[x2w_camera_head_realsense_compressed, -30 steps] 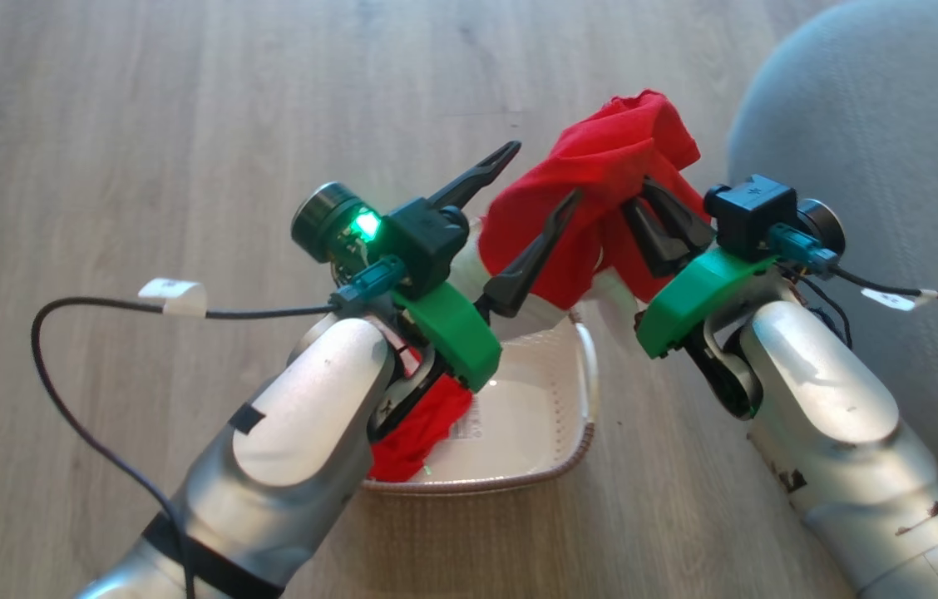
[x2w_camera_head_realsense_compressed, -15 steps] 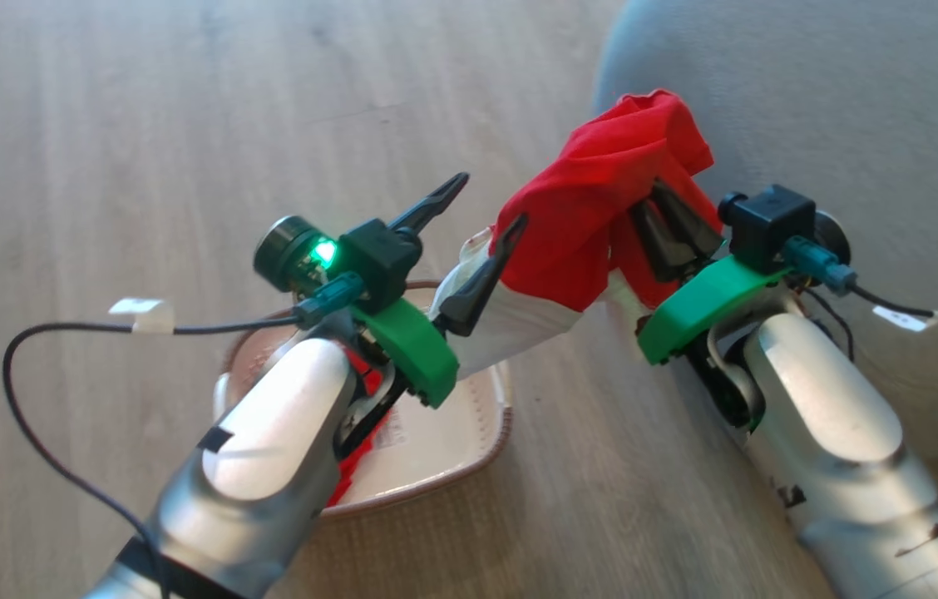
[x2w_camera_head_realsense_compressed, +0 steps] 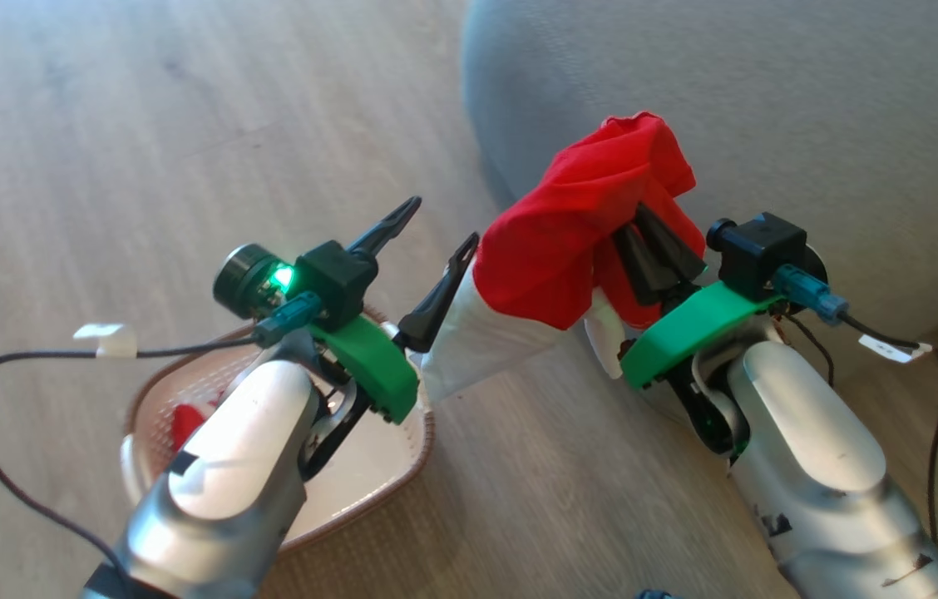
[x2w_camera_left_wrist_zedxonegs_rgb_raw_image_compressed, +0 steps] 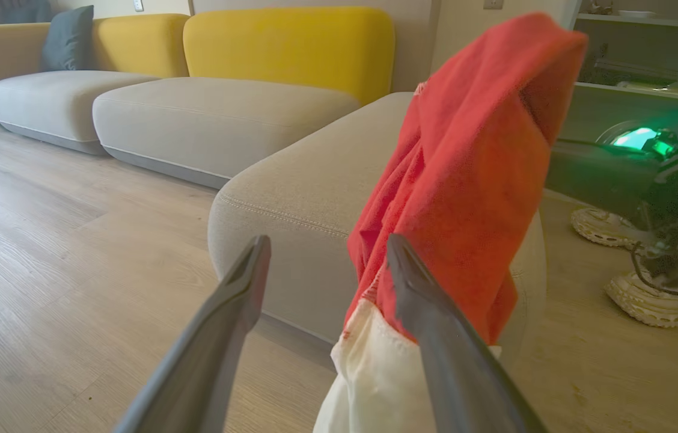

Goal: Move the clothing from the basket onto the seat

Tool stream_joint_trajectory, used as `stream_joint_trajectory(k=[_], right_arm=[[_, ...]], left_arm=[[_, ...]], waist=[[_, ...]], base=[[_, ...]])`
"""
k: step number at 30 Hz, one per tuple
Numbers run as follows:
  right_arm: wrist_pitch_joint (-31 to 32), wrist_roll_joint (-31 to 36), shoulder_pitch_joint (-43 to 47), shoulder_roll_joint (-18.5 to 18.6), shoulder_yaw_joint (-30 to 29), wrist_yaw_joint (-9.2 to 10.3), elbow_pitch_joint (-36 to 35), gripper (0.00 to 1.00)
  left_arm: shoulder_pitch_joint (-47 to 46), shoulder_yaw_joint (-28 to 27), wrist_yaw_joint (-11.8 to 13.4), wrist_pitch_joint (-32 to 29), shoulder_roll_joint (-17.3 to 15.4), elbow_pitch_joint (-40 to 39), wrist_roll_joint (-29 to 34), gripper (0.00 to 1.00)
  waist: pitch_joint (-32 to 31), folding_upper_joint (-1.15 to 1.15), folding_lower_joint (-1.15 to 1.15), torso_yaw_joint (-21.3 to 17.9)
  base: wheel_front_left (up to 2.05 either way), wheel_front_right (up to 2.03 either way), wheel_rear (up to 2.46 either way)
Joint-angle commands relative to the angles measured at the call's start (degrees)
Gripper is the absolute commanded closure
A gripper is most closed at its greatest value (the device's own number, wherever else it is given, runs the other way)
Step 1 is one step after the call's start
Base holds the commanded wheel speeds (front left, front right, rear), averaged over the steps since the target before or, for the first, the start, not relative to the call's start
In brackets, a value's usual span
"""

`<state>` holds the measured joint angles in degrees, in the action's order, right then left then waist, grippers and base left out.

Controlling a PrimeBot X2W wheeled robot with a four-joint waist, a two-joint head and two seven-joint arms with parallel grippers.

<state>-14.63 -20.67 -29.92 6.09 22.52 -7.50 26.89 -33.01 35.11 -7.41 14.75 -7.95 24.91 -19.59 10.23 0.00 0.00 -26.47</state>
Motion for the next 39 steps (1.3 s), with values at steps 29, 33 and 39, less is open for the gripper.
stream_joint_trajectory(k=[29,33,39], right_arm=[[-0.37,13.29,5.54,-2.0,-12.86,0.01,-15.99,1.0],[-0.37,15.93,-1.0,0.98,-15.22,0.01,-14.79,1.0],[-0.37,18.17,-13.37,6.78,-18.64,0.01,-9.0,1.0]], left_arm=[[-2.19,1.74,-0.07,0.25,-4.1,-8.61,-1.85,0.0],[-1.79,2.15,-0.07,0.25,-5.93,-11.12,-1.0,0.0],[-1.51,2.56,-0.07,0.25,-9.32,-14.23,-0.11,0.0]], waist=[[5.83,0.0,0.0,-4.98],[8.83,0.0,0.0,-4.84],[14.31,0.0,0.0,-4.11]], base=[[0.0,0.0,0.0],[0.0,0.0,0.0],[0.0,0.0,0.0]])
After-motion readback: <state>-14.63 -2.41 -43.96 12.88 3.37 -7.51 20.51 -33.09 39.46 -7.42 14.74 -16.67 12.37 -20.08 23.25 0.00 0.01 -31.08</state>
